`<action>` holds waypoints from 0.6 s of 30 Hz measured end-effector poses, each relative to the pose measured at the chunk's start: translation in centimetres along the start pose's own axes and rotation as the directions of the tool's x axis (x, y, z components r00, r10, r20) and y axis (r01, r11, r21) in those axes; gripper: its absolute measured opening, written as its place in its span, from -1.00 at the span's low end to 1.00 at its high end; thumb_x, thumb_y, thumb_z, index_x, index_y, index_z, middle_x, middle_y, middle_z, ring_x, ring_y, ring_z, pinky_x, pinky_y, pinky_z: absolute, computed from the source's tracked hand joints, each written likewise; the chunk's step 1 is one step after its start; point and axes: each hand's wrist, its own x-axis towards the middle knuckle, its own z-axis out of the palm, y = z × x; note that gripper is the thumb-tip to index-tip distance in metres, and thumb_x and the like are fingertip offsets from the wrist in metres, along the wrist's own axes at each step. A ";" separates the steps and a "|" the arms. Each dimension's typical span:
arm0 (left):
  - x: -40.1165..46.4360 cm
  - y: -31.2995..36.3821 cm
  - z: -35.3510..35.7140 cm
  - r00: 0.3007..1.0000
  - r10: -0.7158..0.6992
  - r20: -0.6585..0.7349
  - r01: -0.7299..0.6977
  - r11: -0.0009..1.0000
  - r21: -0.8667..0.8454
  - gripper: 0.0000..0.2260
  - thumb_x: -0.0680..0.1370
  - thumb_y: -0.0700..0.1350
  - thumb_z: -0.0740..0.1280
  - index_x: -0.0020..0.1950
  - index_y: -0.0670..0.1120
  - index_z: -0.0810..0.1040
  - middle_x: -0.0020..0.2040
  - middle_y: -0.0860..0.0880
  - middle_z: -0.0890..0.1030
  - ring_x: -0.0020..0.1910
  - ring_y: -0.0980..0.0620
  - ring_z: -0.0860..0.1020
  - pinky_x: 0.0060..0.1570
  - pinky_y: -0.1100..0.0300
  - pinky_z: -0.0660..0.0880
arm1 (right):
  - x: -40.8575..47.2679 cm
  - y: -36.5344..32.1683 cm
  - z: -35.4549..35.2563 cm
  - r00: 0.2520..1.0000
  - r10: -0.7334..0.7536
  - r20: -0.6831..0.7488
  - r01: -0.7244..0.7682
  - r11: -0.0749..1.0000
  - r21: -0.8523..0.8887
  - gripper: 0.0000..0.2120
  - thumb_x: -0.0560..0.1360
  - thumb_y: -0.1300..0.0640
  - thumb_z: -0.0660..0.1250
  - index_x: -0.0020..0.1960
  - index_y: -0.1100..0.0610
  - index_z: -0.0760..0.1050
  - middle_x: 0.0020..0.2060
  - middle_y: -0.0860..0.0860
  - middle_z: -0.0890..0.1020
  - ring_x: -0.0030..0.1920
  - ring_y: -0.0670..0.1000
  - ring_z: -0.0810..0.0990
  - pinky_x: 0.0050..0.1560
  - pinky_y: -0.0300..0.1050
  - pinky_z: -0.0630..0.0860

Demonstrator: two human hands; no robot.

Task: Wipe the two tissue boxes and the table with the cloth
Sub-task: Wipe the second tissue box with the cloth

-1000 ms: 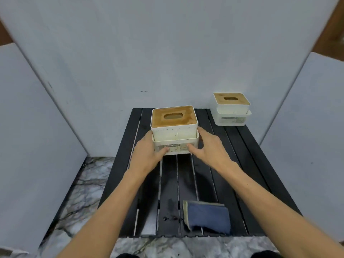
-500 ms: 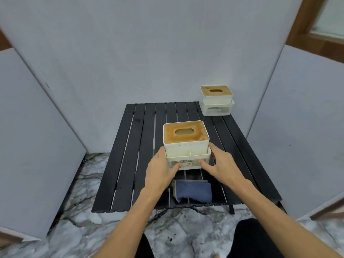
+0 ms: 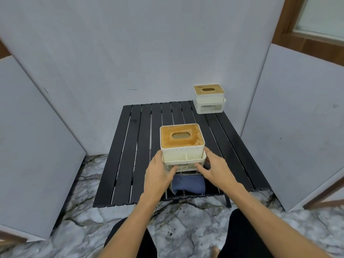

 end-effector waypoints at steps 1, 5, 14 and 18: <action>-0.2 -0.1 0.0 1.000 0.003 0.001 -0.003 1.000 -0.010 -0.45 0.47 -0.03 0.52 0.39 0.02 0.39 0.24 0.04 0.57 0.22 -0.01 0.53 0.08 0.08 0.50 | -0.2 -0.1 0.0 1.000 0.013 0.004 -0.013 1.000 -0.015 -0.41 0.49 -0.13 0.32 0.47 -0.09 0.23 0.13 -0.14 0.61 0.08 -0.12 0.60 0.04 -0.05 0.60; -0.9 -1.2 0.0 0.998 -0.055 0.038 0.056 0.998 -0.035 -0.33 0.53 0.08 0.44 0.56 0.00 0.25 0.44 -0.01 0.46 0.38 -0.03 0.46 0.29 -0.05 0.48 | -1.2 -0.4 0.4 0.992 0.126 0.021 -0.120 0.976 -0.182 -0.32 0.49 -0.28 0.20 0.51 -0.01 0.15 0.13 -0.07 0.60 0.13 0.01 0.56 -0.06 0.01 0.58; -5.6 -1.4 -0.1 0.991 0.021 0.135 -0.024 0.999 0.024 -0.63 0.50 0.17 0.43 0.18 0.06 0.40 0.03 0.12 0.44 -0.04 0.11 0.47 -0.10 0.18 0.47 | -5.6 -0.8 2.1 0.953 0.296 0.059 -0.282 0.944 -0.173 -0.48 0.49 -0.24 0.31 0.28 0.10 0.46 0.10 0.01 0.42 0.16 0.05 0.46 0.11 0.01 0.50; -5.9 -1.5 1.1 0.964 0.130 0.234 -0.175 0.967 0.185 -0.61 0.54 0.04 0.41 0.33 0.05 0.45 0.24 0.06 0.37 -0.01 0.05 0.46 -0.07 0.15 0.45 | -6.3 -1.3 2.8 0.965 0.258 0.053 -0.245 0.953 -0.178 -0.36 0.47 -0.21 0.34 0.41 0.10 0.33 0.17 0.02 0.40 0.23 0.07 0.44 0.17 0.06 0.47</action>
